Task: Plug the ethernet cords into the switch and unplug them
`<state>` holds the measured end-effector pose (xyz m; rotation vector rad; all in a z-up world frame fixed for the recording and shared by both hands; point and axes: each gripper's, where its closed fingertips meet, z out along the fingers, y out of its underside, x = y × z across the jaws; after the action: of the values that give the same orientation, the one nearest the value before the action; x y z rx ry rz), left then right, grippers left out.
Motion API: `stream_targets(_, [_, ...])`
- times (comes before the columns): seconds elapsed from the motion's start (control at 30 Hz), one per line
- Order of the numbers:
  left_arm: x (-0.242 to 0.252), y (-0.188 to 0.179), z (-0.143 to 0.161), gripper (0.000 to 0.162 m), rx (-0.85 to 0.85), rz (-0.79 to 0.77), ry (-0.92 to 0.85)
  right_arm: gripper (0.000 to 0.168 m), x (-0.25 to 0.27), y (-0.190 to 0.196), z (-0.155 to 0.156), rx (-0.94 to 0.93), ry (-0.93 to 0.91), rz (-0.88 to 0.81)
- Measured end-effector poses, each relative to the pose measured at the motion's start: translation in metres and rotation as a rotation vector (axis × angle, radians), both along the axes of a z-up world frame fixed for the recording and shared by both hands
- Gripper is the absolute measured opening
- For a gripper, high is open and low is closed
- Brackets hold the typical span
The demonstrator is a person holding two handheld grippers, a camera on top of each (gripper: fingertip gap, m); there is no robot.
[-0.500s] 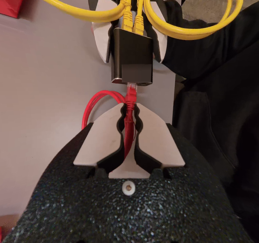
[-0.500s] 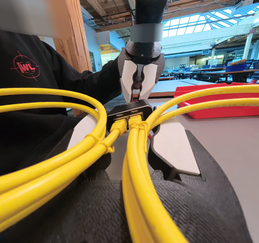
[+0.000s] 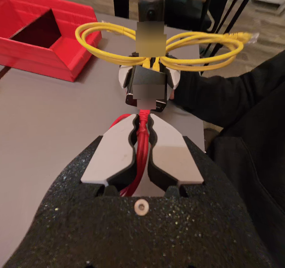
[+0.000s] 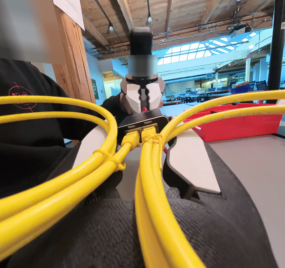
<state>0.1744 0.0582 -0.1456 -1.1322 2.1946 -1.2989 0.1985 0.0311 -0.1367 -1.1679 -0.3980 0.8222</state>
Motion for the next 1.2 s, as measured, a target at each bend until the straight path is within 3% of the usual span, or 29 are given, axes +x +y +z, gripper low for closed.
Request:
stream_targets(0.27, [0.008, 0.003, 0.000, 0.010, -0.047, 0.065, -0.151, 0.065, 0.006, 0.004, 0.000, -0.015, 0.050, -0.020])
stream_targets(0.57, [0.010, -0.011, 0.022, 0.012, -0.045, 0.021, -0.509, 0.065, 0.003, -0.002, 0.017, 0.084, 0.089, -0.001])
stream_targets(0.83, [0.012, -0.003, 0.012, 0.024, -0.023, 0.074, -0.455, 0.065, 0.005, -0.003, 0.020, 0.108, 0.085, -0.021])
stream_targets(1.2, [0.010, -0.013, 0.018, 0.015, -0.066, 0.055, -0.452, 0.065, 0.002, -0.005, 0.023, 0.130, 0.105, 0.007])
